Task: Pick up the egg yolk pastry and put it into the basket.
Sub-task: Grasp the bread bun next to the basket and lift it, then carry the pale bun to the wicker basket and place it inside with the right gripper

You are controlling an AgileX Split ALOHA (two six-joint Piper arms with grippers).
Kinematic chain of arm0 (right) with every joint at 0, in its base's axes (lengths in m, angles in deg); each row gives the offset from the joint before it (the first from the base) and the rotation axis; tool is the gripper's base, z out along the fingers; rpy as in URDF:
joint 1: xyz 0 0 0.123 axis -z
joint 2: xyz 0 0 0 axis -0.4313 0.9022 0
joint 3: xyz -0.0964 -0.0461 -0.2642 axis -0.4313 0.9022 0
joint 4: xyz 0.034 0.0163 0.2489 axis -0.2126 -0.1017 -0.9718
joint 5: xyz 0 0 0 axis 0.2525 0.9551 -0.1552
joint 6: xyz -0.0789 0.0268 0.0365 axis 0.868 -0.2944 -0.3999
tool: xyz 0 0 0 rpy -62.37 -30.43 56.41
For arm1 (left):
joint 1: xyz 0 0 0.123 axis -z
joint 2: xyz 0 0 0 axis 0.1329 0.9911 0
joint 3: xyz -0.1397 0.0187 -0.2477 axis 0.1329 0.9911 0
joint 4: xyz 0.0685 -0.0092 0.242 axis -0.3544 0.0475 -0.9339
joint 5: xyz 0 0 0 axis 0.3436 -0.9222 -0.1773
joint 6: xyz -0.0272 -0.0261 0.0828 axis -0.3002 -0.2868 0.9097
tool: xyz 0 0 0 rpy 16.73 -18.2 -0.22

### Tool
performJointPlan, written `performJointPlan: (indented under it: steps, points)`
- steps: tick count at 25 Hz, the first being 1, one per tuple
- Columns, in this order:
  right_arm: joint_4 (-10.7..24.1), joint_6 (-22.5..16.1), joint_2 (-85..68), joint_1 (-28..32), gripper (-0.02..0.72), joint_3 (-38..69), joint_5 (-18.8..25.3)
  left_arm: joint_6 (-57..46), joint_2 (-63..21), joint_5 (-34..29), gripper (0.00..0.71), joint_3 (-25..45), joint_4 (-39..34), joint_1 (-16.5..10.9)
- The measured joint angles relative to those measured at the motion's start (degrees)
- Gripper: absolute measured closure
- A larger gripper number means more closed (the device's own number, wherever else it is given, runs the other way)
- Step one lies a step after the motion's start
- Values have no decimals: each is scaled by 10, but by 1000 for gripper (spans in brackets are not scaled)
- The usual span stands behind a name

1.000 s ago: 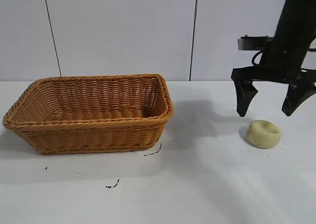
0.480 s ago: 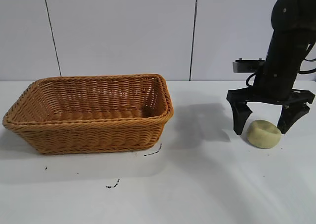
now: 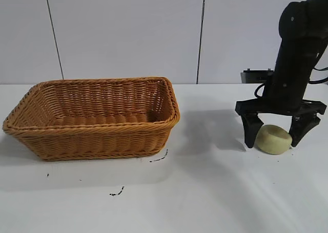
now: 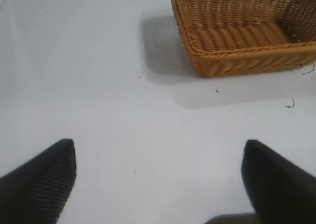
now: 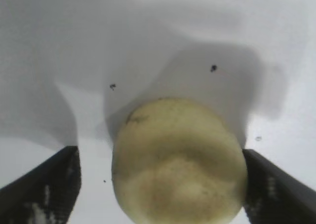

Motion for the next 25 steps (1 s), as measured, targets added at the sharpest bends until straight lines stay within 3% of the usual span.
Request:
performJointPlan:
  steps: [4,6,10,19,25]
  points:
    - [3,0,-1,1,457,-2,0,0,0,0,17,0,0,0]
    - [2,0,-3,1,510,-2,0,0,0,0,17,0,0,0]
    - [1,0,-17,1,538,-11,14,0,0,0,17,0,0,0]
    - [-2,-1,-107,1,542,-120,129,0,0,0,17,0,0,0]
    - [-4,-2,-116,-23,542,-200,162,0,0,0,17,0,0,0]
